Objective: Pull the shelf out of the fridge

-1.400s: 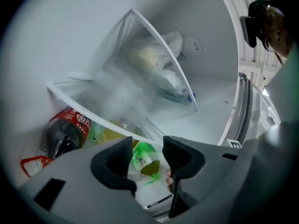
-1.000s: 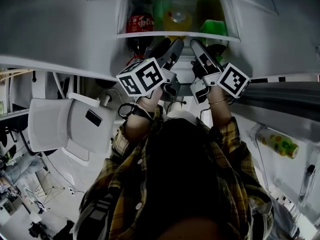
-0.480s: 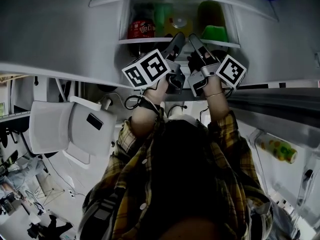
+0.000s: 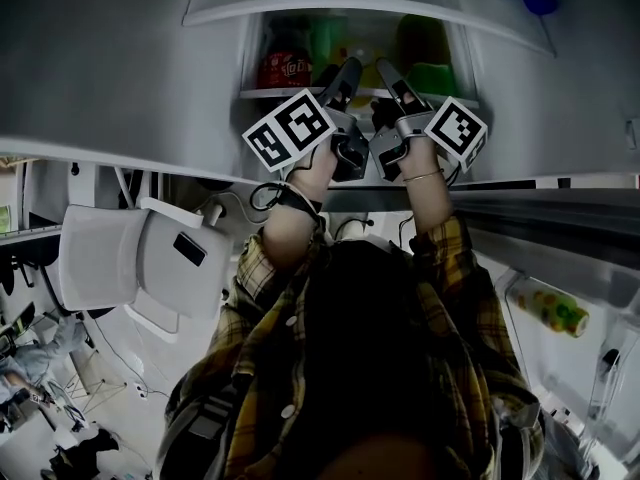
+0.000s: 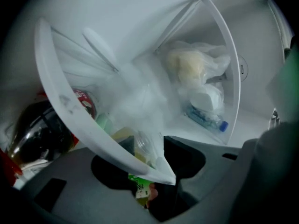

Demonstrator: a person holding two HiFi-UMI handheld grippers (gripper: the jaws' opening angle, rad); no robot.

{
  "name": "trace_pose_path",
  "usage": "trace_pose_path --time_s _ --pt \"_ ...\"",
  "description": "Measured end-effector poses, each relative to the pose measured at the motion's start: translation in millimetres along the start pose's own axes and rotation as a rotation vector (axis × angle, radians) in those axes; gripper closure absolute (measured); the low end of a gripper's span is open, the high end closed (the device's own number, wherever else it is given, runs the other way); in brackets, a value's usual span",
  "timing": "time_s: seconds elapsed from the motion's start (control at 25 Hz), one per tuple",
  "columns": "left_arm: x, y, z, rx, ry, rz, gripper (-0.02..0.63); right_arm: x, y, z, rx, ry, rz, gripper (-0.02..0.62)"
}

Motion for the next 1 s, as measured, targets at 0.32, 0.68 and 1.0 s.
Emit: trace_pose_path --time_s 0.32,0.68,1.0 --pt "-11 -2 3 0.021 -0.065 0.015 0.514 8 1 -3 0.004 0.02 -0.039 0.527" --pt "-12 1 3 0.03 -0.073 -0.002 0.529 11 1 0 0.014 0.039 -0.038 0.537" --pt "-12 -4 -3 0.021 -0.08 -0.021 0.535 10 -6 -7 0.028 0.05 -0.033 0.54"
Point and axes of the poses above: the fingertips, and each gripper's own axes: y forward along the fingers, x to its right, z out of its top, the point moved 7 cm from there along -y, backward along the fingers, and after that the axes turned 12 degrees about -x, right-handed, at the moved point
